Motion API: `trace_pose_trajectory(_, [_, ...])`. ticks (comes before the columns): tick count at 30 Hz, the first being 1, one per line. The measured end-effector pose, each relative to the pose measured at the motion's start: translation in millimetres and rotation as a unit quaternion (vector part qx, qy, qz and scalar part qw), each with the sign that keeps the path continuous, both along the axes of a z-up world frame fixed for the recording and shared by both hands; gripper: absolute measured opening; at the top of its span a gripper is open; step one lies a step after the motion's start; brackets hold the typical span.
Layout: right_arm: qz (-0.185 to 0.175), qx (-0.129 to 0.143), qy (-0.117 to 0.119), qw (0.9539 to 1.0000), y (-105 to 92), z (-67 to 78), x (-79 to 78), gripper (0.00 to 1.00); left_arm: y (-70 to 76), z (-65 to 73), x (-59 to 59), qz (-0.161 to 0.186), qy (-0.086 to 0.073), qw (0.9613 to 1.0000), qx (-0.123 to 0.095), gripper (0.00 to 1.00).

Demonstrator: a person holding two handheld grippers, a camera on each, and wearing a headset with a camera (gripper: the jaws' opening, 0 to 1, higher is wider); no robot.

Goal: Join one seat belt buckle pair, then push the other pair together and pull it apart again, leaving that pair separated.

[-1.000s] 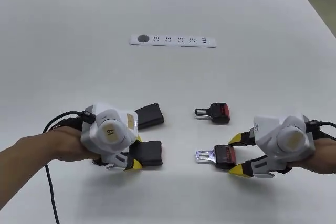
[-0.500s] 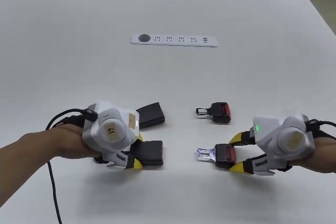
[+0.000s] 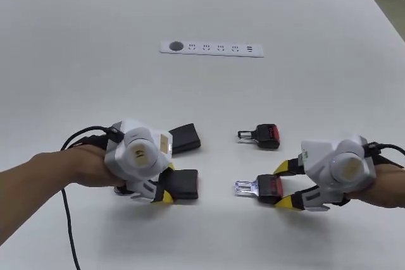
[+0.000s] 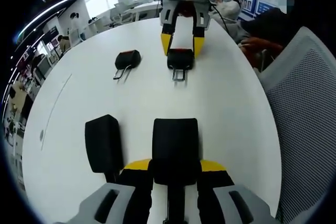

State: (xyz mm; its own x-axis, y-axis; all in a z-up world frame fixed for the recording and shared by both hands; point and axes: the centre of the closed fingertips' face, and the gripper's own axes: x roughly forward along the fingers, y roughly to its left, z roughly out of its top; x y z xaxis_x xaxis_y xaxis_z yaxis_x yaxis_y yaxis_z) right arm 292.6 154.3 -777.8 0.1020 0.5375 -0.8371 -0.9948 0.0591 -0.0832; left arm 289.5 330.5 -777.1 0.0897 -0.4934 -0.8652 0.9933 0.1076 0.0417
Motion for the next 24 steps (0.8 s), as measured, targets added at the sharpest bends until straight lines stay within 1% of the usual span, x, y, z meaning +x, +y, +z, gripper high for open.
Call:
trace_pose_trajectory(8, [0.005,0.001,0.0,1.0,8.4,0.6,-1.5,0.3,0.1,-1.9,0.7,-0.007,0.007,1.0,0.003,0.34])
trace_pose_trajectory(13, [0.008,0.002,0.001,1.0,12.9,2.4,-1.1,0.3,-3.0,1.1,-2.5,-0.017,0.008,0.9998,0.006,0.34])
trace_pose_trajectory(17, [0.01,0.004,0.001,0.9999,17.1,5.2,-2.0,0.3,-3.2,1.7,-2.7,-0.016,0.012,0.9998,0.004,0.34])
trace_pose_trajectory(24, [0.013,0.005,0.002,0.9999,25.5,4.3,-2.2,0.3,-2.3,0.1,-1.9,-0.019,0.016,0.9997,0.007,0.34])
